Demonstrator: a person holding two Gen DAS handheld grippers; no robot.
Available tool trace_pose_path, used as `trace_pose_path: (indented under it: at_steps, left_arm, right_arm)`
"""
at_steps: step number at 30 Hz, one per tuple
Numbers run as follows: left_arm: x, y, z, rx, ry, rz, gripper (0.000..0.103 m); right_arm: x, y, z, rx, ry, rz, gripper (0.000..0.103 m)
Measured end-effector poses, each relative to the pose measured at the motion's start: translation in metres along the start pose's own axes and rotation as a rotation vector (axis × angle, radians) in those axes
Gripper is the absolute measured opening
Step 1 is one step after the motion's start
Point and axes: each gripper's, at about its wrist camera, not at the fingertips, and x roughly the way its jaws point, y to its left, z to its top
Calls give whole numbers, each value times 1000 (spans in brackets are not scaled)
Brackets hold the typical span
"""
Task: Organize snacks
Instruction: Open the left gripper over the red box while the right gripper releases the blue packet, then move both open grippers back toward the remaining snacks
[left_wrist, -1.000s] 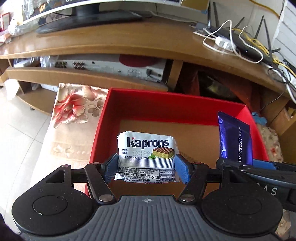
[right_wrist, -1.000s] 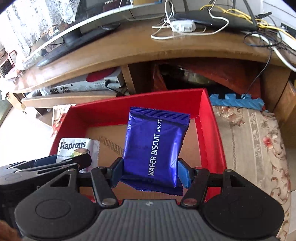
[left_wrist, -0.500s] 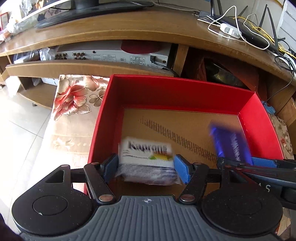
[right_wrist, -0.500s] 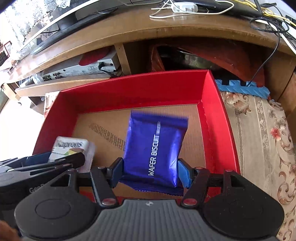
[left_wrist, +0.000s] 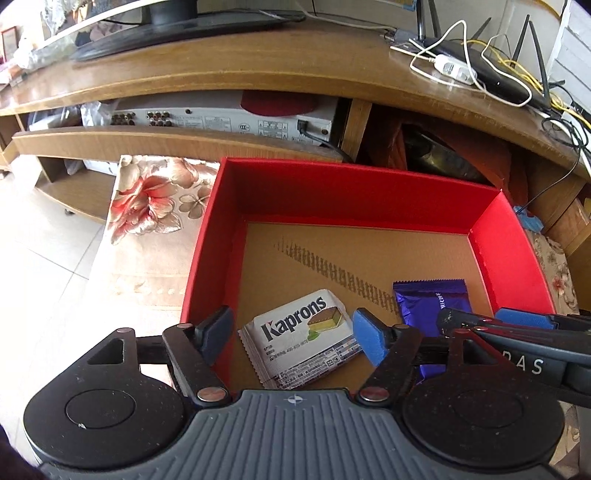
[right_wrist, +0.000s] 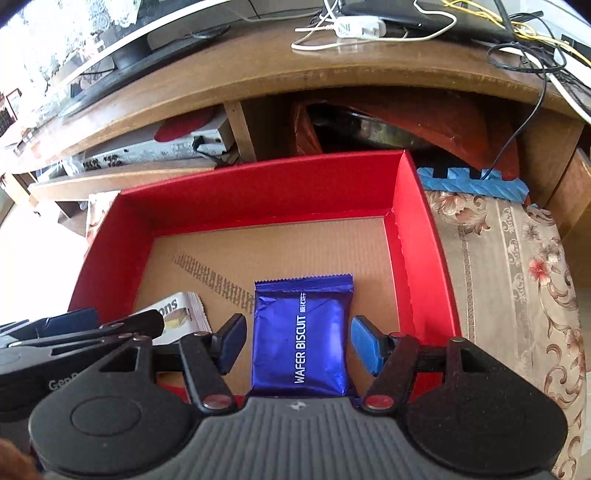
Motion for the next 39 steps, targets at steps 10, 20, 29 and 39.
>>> trace_pose_path:
  at_steps: [10, 20, 29, 39]
  left_arm:
    - [-20, 1, 0, -1, -44, -15, 83]
    - [-37, 6, -3, -7, -69, -30, 84]
    - [-57, 12, -11, -6, -91, -43, 84]
    - [-75, 28, -31, -15, -88, -58, 85]
  right_arm:
    - [-22, 2, 2, 0, -52, -1, 62]
    - [-38, 8, -1, -15, -83, 9, 62]
    - [-57, 16, -10, -26, -98, 28, 62]
    - [-65, 32, -35, -71, -56, 58, 65]
